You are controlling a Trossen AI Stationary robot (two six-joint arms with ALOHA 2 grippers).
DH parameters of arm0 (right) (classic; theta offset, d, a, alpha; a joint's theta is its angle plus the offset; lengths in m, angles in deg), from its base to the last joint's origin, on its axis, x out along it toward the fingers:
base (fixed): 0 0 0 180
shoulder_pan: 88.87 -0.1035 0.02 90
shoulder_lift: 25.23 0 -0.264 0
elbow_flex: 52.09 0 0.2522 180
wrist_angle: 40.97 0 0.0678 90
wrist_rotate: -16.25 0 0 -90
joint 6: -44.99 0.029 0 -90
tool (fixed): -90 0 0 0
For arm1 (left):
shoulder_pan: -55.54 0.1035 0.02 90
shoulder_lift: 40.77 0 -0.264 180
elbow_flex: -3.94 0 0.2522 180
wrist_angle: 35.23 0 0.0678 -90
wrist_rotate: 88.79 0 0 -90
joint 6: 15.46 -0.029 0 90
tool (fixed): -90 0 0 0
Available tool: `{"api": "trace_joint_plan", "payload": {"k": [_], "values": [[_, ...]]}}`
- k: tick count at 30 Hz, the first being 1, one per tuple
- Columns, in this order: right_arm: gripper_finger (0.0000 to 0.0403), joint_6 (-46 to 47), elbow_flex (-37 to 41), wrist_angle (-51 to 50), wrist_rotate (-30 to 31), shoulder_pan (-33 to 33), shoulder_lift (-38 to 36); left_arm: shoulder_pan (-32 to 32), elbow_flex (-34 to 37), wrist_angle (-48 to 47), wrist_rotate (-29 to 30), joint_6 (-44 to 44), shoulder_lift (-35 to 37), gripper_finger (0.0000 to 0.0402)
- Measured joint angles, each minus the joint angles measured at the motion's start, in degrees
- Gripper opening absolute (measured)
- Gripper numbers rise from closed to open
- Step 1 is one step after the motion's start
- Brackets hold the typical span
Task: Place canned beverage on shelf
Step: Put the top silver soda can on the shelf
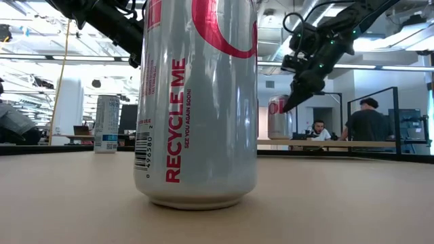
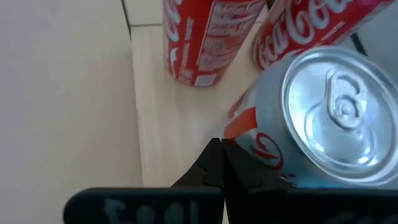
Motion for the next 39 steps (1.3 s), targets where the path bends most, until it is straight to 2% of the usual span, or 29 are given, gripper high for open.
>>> {"api": "trace_joint_plan", "payload": {"k": [26, 39], "values": [[0.0017, -1.7, 0.0, 6.9, -0.1, 4.5, 0.1, 0.0, 0.0, -0.5, -0.4, 1.1, 0.0, 0.0367], [0.0017, -1.6, 0.0, 2.8, 1.2, 5.0, 0.1, 0.0, 0.0, -1.9, -0.5, 2.4, 0.0, 0.0367]]}}
